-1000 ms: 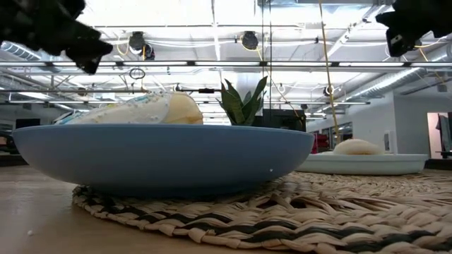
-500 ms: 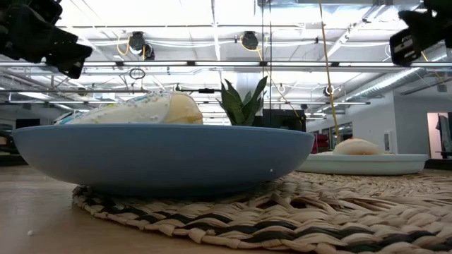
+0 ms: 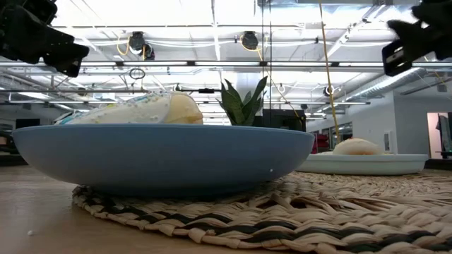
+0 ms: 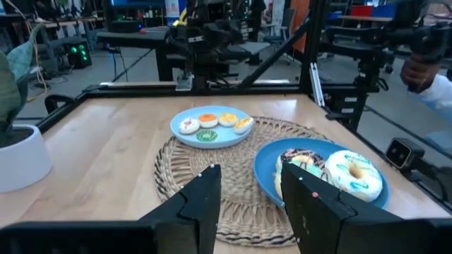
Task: Pick & Place donuts
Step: Return to Home Position
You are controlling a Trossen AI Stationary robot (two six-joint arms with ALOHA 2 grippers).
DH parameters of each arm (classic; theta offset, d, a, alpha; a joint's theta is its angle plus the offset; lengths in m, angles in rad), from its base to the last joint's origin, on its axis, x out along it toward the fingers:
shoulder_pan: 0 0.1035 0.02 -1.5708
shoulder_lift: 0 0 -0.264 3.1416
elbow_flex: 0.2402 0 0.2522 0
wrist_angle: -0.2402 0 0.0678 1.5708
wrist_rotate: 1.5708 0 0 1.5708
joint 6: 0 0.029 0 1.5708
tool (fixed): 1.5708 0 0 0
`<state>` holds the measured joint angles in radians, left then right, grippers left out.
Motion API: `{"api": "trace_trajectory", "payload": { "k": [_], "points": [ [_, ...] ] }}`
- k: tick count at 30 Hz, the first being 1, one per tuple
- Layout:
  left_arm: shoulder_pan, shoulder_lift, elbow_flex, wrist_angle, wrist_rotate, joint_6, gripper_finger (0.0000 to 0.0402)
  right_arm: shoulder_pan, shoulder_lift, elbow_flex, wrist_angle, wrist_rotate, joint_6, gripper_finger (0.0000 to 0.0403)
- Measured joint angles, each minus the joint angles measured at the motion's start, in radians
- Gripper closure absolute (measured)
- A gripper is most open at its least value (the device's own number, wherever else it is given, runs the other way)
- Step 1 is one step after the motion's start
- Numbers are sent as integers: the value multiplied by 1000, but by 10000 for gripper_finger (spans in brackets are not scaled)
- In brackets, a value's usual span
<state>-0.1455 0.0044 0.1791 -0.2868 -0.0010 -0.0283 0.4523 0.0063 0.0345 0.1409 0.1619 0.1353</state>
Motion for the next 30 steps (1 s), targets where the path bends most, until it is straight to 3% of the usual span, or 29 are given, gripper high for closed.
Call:
{"api": "trace_trajectory", "payload": {
  "k": [5,10,14,17,23,30],
  "points": [
    [0,0,0,8,0,7,252,-125,0,8,-12,19,-17,304],
    [0,0,0,-6,-12,0,252,-292,1,7,-132,13,88,303],
    [0,2,0,-47,-58,-7,252,-395,11,6,-117,-139,93,304],
    [0,2,0,-49,-61,-4,252,-454,11,6,-72,-189,61,303],
    [0,2,0,-50,-61,-3,252,-534,11,6,-125,-188,65,304],
    [0,2,0,-49,-61,-2,252,-545,27,5,-165,-185,47,303]
  ]
}}
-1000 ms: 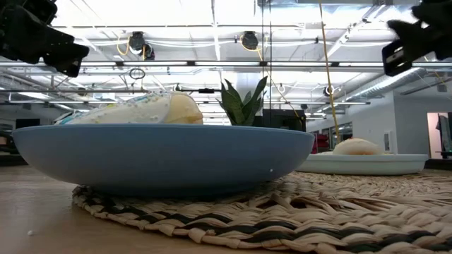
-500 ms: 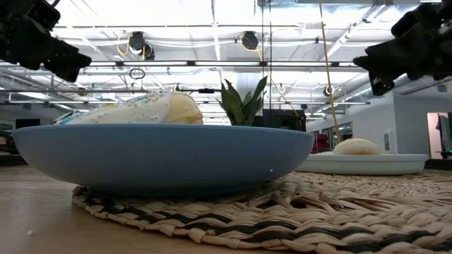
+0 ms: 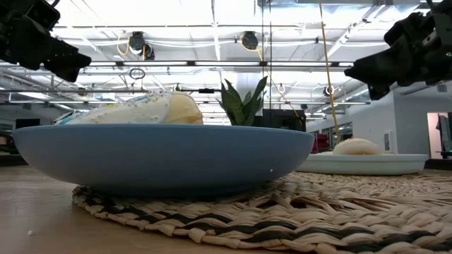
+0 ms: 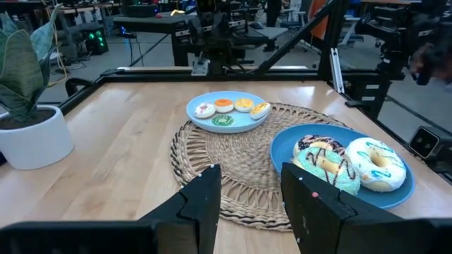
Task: Pick & Place donuts
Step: Return to Home Position
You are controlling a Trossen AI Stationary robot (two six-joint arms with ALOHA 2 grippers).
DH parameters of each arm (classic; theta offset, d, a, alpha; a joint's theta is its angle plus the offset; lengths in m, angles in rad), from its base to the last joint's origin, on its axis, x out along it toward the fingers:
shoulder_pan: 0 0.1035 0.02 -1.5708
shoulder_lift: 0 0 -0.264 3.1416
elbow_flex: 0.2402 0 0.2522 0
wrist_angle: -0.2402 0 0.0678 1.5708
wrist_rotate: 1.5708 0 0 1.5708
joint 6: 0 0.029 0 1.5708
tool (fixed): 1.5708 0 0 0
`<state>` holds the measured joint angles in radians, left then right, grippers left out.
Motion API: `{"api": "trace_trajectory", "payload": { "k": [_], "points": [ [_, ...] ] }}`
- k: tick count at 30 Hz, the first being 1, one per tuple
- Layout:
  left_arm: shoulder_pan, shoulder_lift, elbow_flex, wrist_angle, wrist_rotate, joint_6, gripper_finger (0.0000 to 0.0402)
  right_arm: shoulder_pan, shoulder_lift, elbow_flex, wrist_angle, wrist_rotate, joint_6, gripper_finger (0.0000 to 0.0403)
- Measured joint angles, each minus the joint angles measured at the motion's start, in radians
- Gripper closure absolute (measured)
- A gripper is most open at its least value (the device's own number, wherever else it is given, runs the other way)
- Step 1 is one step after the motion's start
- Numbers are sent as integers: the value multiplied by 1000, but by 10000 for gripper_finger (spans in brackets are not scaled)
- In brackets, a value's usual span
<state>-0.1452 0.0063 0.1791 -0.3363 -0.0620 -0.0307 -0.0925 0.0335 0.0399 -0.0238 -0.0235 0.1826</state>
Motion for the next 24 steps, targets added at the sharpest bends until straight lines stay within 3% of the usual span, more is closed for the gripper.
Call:
{"api": "trace_trajectory", "payload": {
  "k": [10,24],
  "points": [
    [0,0,0,0,0,0,252,0,11,0,122,-4,-45,303],
    [0,0,0,0,0,0,252,0,12,0,122,-4,-45,304]
  ]
}}
